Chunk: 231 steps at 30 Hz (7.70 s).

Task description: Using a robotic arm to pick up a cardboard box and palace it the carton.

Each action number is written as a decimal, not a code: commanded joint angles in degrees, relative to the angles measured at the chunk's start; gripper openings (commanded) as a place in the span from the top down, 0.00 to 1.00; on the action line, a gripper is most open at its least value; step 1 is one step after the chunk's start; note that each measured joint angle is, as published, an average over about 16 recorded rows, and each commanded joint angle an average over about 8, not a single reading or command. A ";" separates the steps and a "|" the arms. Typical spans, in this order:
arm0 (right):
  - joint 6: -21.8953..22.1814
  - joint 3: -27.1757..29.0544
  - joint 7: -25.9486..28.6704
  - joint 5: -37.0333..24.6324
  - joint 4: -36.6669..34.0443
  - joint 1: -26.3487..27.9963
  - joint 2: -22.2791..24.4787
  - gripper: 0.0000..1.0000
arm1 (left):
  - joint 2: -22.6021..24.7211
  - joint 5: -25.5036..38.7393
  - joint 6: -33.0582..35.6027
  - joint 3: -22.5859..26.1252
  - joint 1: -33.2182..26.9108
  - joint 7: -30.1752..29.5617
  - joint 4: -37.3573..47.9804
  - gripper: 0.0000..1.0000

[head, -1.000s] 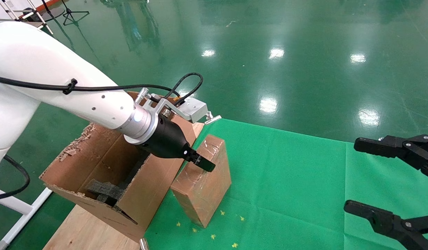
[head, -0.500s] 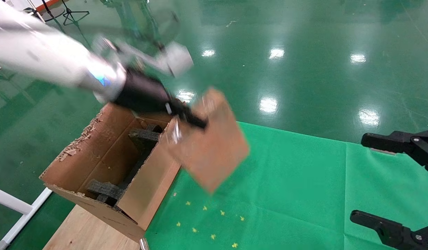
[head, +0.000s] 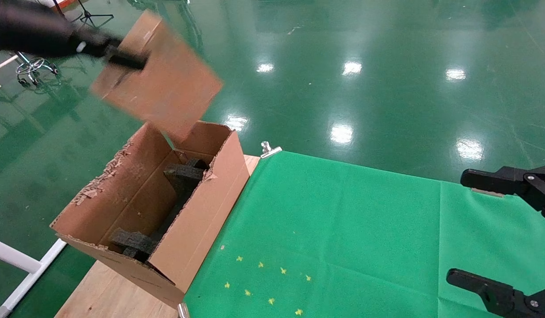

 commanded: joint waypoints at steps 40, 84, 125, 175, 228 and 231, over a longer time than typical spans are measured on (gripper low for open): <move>0.01 -0.02 -0.01 0.01 0.00 0.00 0.01 0.00 | 10.55 10.51 -26.57 6.12 11.20 13.75 40.51 1.00; 0.02 -0.02 -0.02 0.03 -0.02 -0.01 0.01 0.00 | 12.56 3.39 -37.90 1.14 23.75 11.58 42.36 0.00; 0.04 -0.03 -0.03 0.05 -0.04 -0.01 0.03 0.00 | 2.37 -9.49 -14.95 -6.73 13.57 18.32 27.46 0.00; 0.04 -0.05 -0.04 0.06 -0.04 0.00 0.03 0.00 | -1.54 -55.59 1.02 -26.78 53.44 31.59 -24.74 0.00; 0.07 -0.05 -0.05 0.08 -0.06 -0.02 0.04 0.00 | -2.12 -62.36 3.34 -29.74 59.31 33.53 -32.36 0.00; 0.07 -0.05 -0.05 0.08 -0.06 -0.02 0.04 0.00 | -2.12 -62.35 3.33 -29.72 59.30 33.52 -32.35 0.00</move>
